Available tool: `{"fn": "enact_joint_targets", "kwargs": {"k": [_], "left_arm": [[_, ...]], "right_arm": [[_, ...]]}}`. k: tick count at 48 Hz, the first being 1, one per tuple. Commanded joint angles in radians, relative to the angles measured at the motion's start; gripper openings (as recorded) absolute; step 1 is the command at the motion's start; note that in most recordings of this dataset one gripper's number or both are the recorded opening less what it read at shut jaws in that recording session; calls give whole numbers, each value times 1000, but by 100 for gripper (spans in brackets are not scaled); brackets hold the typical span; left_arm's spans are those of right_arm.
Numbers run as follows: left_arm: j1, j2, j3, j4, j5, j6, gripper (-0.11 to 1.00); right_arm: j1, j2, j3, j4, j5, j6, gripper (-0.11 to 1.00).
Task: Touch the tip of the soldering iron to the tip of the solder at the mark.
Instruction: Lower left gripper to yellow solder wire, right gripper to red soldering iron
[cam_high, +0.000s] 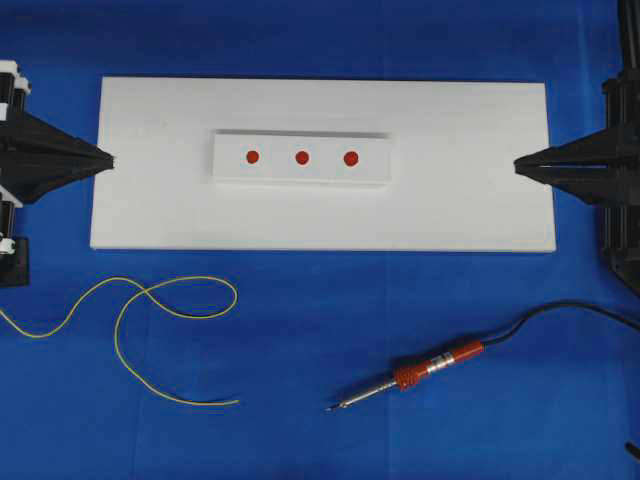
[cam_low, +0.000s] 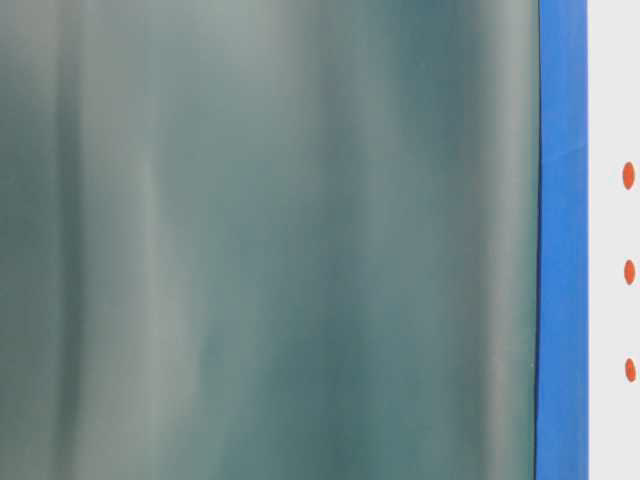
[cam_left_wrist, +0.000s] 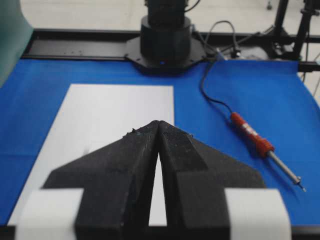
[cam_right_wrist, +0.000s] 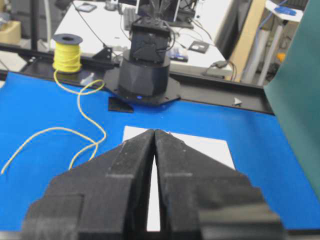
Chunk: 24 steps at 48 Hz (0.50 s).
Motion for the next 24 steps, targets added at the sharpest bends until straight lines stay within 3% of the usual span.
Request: {"fn": "enact_joint_targets", "kwargs": {"k": [1,7,17,24], "left_arm": [[-28,12,-12,3,-6,-5,2],[-78,25,-12,3,-9,9,2],[-178,66,-3,5,-11,9,2],[-245,104,8,3,-21,-2,2]], "right_arm": [[9,18,-18,6,-2,11,0],[38,40,-31,6,54,26,-6],[133,71,-32,5,71,74,-5],[213,106,-32,6,67,87,9]]}}
